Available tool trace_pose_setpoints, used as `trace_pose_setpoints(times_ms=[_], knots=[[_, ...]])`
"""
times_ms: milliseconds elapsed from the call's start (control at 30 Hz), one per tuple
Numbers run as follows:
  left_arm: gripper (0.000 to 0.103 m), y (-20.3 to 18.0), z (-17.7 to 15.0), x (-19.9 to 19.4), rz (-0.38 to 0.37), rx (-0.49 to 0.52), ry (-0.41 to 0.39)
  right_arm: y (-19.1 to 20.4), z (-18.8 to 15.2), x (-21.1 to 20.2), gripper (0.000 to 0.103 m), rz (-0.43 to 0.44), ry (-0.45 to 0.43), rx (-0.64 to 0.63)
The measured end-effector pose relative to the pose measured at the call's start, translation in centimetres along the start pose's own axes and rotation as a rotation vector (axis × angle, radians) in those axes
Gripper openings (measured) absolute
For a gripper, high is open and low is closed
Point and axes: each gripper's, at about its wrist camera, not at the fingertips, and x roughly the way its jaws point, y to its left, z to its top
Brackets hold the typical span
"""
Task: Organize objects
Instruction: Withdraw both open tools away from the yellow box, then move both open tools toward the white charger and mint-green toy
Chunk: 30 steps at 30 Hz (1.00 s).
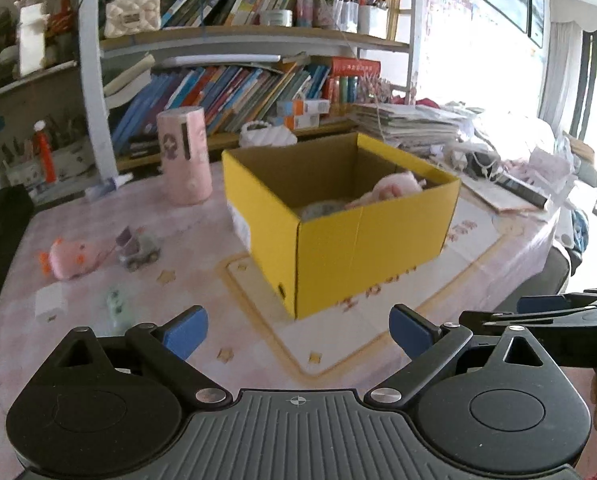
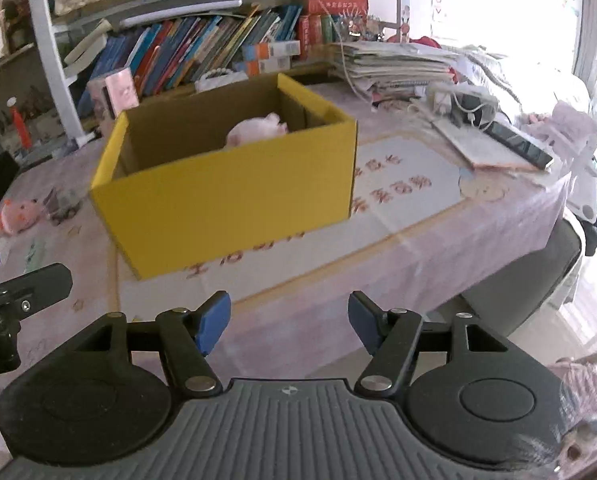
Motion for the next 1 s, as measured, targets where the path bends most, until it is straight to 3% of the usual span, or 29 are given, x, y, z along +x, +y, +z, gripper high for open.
trace_pose_setpoints(times_ms=[400, 1000], knots=[[0.099, 2.1, -3.5, -3.3, 0.050, -0.016, 0.072, 3.8, -4.3, -1.7, 0.072, 0.084, 0.078, -0.055], [0.099, 5.4, -4.2, -5.9, 0.116, -0.065, 0.038, 8.8, -4.8, -3.0, 0.079, 0.182, 0.070, -0.187]])
